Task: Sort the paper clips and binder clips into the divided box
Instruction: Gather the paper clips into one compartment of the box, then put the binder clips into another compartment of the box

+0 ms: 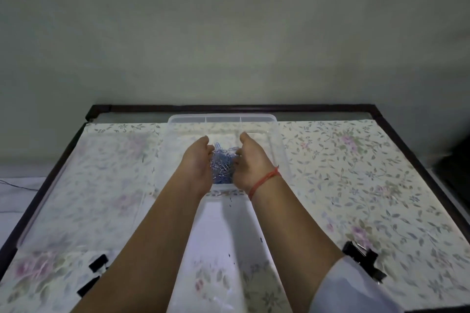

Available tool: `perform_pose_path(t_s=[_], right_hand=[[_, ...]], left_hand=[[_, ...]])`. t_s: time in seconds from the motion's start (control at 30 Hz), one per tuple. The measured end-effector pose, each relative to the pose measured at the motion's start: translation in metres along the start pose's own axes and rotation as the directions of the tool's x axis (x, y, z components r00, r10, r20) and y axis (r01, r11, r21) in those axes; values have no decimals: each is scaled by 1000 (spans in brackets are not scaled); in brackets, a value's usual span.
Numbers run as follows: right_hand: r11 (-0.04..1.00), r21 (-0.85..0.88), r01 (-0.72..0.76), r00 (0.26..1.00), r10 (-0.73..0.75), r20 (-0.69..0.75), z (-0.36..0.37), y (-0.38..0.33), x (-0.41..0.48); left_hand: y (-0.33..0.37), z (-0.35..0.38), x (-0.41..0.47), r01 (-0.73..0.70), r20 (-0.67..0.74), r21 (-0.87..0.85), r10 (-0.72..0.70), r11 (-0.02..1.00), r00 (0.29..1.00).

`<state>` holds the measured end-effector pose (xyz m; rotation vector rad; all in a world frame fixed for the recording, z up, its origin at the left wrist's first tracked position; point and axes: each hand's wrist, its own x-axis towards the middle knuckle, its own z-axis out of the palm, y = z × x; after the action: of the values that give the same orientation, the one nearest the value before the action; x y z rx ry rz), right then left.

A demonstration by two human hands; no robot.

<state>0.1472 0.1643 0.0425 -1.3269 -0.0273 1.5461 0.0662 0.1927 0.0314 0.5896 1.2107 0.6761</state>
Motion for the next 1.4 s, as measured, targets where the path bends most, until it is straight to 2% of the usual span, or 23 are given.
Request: perform_pose_path(t_s=[0.13, 0.23, 0.37, 0.43, 0.53, 0.63, 0.7, 0.77, 0.83, 0.9, 0.97, 1.07, 1.17, 1.23, 1.4], right_hand=[[994, 11, 111, 993, -111, -36, -11, 6, -4], [978, 111, 177, 983, -169, -78, -25, 20, -16], [962, 144, 234, 970, -219, -108, -39, 52, -47], [960, 103, 259, 962, -247, -118, -39, 76, -59], [955, -28, 294, 953, -296, -71, -33, 119, -70], [916, -270, 298, 954, -296, 49, -18, 158, -72], [804, -489, 338, 940, -310, 141, -5, 180, -67], [607, -677, 416, 907, -330, 262, 8, 198, -64], [378, -790, 484, 867, -332, 372, 18, 211, -60], [191, -827, 529, 831, -315, 458, 24, 218, -55], [58, -829, 557, 808, -271, 523, 28, 220, -53], [-120, -813, 570, 770, -267, 579, 31, 218, -50], [-176, -824, 538, 759, -322, 565, 25, 214, -50], [-229, -835, 500, 779, -302, 549, 36, 234, -43], [-243, -848, 472, 772, -351, 530, 32, 234, -41]], left_hand=[[-16, -3, -5, -148, -106, 165, 167, 975, 980], [-30, -9, -31, -321, -162, 83, 331, 943, 930], [-57, -28, -70, -353, -237, -73, 328, 933, 914], [-70, -42, -85, -364, -272, -59, 336, 929, 902], [-89, -69, -102, -400, -355, 52, 391, 915, 849], [-102, -108, -114, -349, -465, 292, 451, 891, 762], [-104, -137, -119, -239, -516, 486, 497, 840, 697], [-105, -166, -121, -122, -521, 628, 532, 769, 668], [-109, -190, -119, -27, -511, 717, 551, 696, 660], [-117, -205, -116, 46, -505, 768, 560, 639, 657], [-122, -212, -112, 79, -492, 792, 557, 605, 669], [-120, -206, -109, 53, -447, 816, 570, 575, 689], [-116, -196, -110, 8, -385, 842, 590, 540, 710], [-124, -215, -104, 55, -408, 829, 535, 556, 739], [-131, -210, -107, 14, -349, 852, 548, 523, 760]])
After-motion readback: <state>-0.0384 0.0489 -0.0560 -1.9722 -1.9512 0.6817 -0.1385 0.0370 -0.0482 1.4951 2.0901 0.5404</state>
